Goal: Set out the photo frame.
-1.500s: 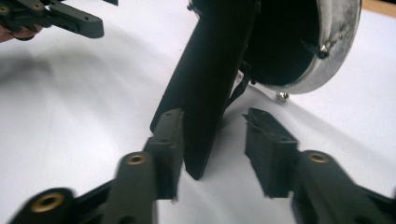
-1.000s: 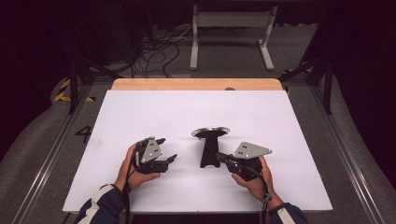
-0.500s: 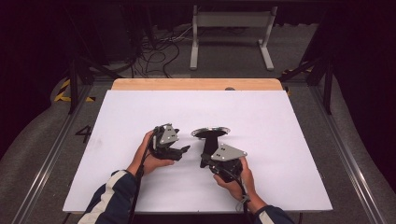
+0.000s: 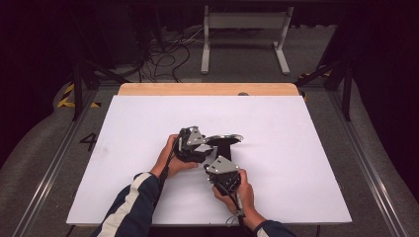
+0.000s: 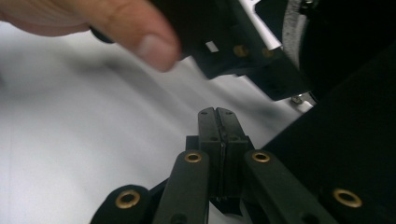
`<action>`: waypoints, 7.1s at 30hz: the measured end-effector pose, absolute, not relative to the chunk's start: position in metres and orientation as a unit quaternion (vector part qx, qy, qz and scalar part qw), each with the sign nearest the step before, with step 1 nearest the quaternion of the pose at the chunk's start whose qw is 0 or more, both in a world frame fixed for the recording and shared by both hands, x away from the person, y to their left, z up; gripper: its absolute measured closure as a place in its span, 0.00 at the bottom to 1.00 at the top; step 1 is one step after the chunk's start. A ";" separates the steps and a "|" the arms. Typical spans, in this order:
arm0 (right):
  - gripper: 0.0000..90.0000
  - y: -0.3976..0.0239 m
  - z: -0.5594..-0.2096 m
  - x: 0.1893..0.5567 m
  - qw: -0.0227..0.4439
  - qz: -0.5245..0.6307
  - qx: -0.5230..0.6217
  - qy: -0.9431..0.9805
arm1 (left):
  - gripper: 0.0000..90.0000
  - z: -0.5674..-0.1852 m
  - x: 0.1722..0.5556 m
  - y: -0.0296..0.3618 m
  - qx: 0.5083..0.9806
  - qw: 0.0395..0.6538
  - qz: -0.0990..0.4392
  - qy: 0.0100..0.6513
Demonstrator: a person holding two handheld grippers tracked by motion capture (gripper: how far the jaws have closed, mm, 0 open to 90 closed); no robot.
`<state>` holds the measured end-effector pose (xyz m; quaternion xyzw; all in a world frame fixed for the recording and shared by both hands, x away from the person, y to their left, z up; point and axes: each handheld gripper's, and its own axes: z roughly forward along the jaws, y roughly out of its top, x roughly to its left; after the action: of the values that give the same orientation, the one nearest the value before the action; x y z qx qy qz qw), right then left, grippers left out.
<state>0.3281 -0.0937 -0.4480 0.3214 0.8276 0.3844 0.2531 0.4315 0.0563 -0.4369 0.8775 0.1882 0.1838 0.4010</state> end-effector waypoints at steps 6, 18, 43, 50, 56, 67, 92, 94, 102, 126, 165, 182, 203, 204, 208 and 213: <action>1.00 -0.093 -0.453 0.331 0.266 0.370 0.331 0.826 | 0.74 -0.433 0.427 0.057 0.875 0.409 0.192 0.172; 1.00 -0.100 -0.455 0.329 0.255 0.365 0.344 0.827 | 0.85 -0.431 0.416 0.057 0.878 0.402 0.207 0.157; 1.00 -0.137 -0.451 0.339 0.191 0.387 0.332 0.839 | 0.75 -0.433 0.398 0.057 0.884 0.380 0.217 0.162; 1.00 -0.130 -0.450 0.336 0.188 0.399 0.321 0.838 | 0.67 -0.444 0.406 0.052 0.879 0.388 0.207 0.183; 1.00 -0.133 -0.449 0.339 0.195 0.398 0.329 0.834 | 0.87 -0.444 0.406 0.054 0.883 0.386 0.213 0.161; 1.00 -0.146 -0.444 0.343 0.180 0.408 0.343 0.827 | 0.89 -0.439 0.394 0.052 0.896 0.354 0.233 0.135; 1.00 -0.158 -0.440 0.332 0.176 0.411 0.333 0.830 | 0.76 -0.434 0.374 0.074 0.864 0.440 0.192 0.153; 1.00 -0.157 -0.440 0.331 0.178 0.410 0.331 0.831 | 0.79 -0.433 0.374 0.075 0.863 0.444 0.189 0.152; 1.00 -0.156 -0.442 0.333 0.178 0.408 0.337 0.830 | 0.84 -0.433 0.373 0.076 0.866 0.441 0.187 0.144; 1.00 -0.167 -0.444 0.340 0.197 0.393 0.356 0.824 | 0.84 -0.434 0.368 0.070 0.869 0.430 0.195 0.149; 1.00 -0.184 -0.450 0.347 0.196 0.381 0.371 0.824 | 0.80 -0.441 0.363 0.055 0.871 0.444 0.169 0.129; 1.00 -0.198 -0.451 0.356 0.213 0.384 0.382 0.813 | 0.82 -0.442 0.363 0.044 0.868 0.454 0.157 0.126; 0.96 -0.209 -0.457 0.363 0.200 0.391 0.388 0.811 | 0.85 -0.441 0.362 0.043 0.861 0.470 0.155 0.118; 0.95 -0.209 -0.457 0.362 0.199 0.392 0.388 0.810 | 0.84 -0.440 0.361 0.044 0.862 0.469 0.156 0.117; 0.89 -0.209 -0.456 0.357 0.198 0.404 0.384 0.807 | 0.88 -0.433 0.356 0.053 0.868 0.454 0.169 0.107; 0.84 -0.211 -0.451 0.348 0.204 0.413 0.386 0.799 | 0.89 -0.427 0.351 0.070 0.865 0.459 0.166 0.116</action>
<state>0.3476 -0.2105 -0.4509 0.3861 0.7994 0.4129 0.2037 0.3515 0.0699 -0.4273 0.8650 0.1157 0.1659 0.4593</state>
